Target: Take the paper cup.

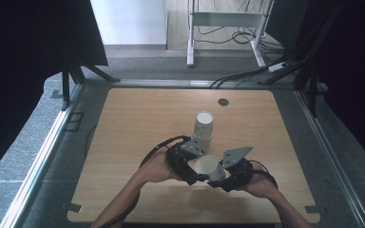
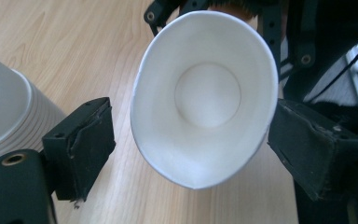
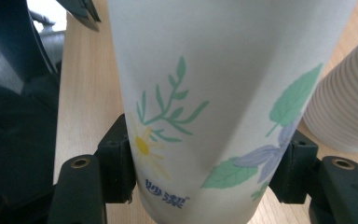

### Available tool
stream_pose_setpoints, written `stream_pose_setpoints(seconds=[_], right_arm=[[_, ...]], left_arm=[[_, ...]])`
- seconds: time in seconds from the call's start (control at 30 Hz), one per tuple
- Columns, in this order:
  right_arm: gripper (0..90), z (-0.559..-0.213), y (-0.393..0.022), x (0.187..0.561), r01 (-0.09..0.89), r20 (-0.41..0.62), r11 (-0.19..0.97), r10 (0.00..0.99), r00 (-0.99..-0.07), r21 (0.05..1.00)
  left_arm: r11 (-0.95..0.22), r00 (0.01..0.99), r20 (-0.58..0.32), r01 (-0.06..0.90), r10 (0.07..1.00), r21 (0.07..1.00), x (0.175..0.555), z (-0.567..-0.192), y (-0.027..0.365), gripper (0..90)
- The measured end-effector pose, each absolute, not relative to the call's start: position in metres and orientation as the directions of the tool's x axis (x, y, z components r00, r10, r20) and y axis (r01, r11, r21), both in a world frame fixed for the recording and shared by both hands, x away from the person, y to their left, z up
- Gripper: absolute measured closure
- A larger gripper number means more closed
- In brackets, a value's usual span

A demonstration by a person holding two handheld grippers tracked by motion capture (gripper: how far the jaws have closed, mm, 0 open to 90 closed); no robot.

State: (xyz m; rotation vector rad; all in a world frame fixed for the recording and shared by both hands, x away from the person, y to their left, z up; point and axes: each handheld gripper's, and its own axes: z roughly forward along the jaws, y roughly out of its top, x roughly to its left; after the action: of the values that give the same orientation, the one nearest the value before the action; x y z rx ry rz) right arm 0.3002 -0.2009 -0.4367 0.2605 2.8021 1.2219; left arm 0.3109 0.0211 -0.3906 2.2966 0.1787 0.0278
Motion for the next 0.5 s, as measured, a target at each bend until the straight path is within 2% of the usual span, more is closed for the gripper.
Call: stream_pose_setpoints(seconds=[0.23, 0.5], right_arm=[[36.2, -0.439, -0.204, 0.298, 0.116, 0.009, 0.611, 0.175, -0.985, 0.783], [36.1, -0.444, -0.205, 0.297, 0.124, 0.035, 0.573, 0.163, -0.986, 0.81]], left_arm=[[-0.576, 0.989, -0.08, 0.139, 0.126, 0.806, 0.312, -0.398, 0.024, 14.8], [-0.49, 0.987, -0.14, 0.163, 0.084, 0.856, 0.314, -0.406, 0.023, 20.3]])
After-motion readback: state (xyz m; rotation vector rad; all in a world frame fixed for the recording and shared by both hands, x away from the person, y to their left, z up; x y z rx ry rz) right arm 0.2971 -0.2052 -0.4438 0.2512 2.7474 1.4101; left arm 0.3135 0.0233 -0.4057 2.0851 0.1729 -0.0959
